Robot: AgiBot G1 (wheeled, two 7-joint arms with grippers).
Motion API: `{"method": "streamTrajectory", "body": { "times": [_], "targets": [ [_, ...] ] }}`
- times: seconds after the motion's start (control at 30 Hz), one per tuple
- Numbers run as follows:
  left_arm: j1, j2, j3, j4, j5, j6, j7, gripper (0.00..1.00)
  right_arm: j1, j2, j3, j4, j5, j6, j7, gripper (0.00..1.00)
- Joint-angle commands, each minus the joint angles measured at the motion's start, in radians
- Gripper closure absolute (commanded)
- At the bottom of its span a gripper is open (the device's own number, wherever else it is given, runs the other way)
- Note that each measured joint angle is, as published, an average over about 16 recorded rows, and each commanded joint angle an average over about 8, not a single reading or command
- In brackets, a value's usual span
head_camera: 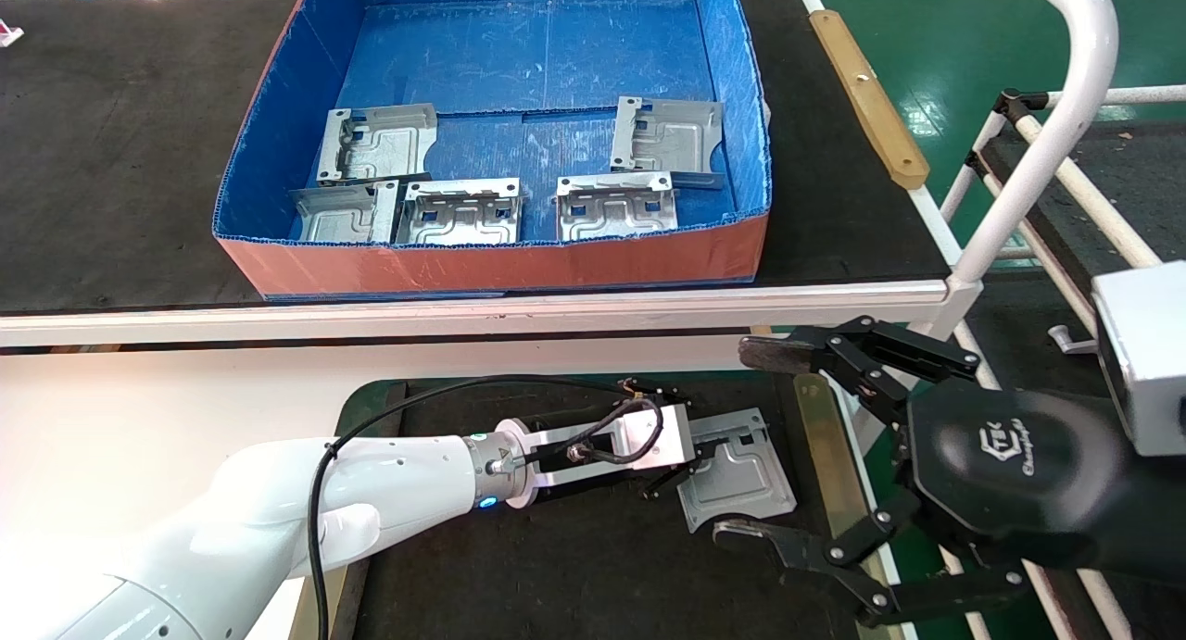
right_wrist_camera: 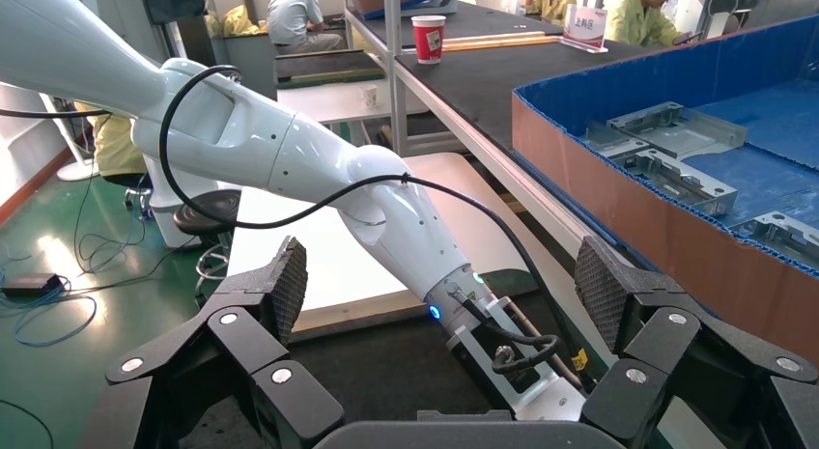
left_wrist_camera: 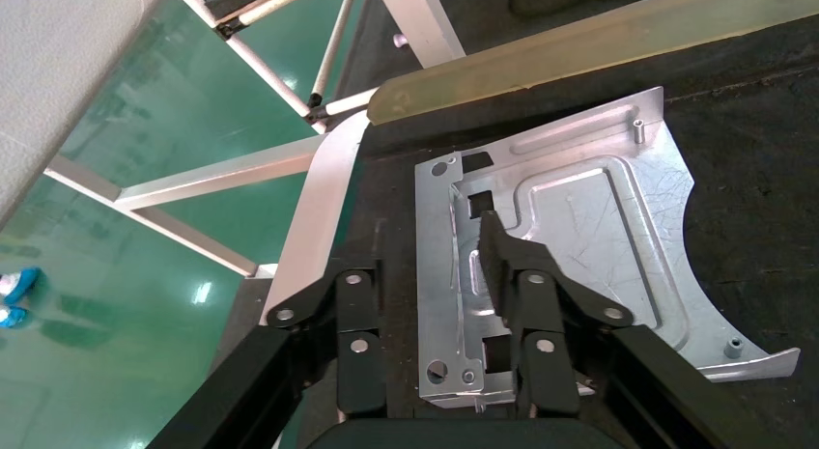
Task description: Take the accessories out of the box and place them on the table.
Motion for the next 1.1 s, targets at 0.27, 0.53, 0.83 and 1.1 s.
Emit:
{"method": "streamTrajectory", "body": {
  "times": [0.27, 0.53, 0.83, 1.1],
  "targets": [
    [0.008, -0.019, -0.021, -0.018, 0.0, 0.021, -0.023, 0.0, 0.0, 0.0, 0.0, 0.0, 0.0, 0.0, 0.0, 0.0],
    [0.04, -0.109, -0.102, -0.112, -0.022, 0.107, -0.137, 0.0, 0.0, 0.0, 0.0, 0.0, 0.0, 0.0, 0.0, 0.0],
    [0.082, -0.224, -0.205, -0.232, -0.049, 0.217, -0.28, 0.0, 0.0, 0.0, 0.0, 0.0, 0.0, 0.0, 0.0, 0.0],
    [0.112, -0.306, -0.279, -0.318, -0.068, 0.297, -0.384, 0.0, 0.0, 0.0, 0.0, 0.0, 0.0, 0.0, 0.0, 0.0]
  ]
}}
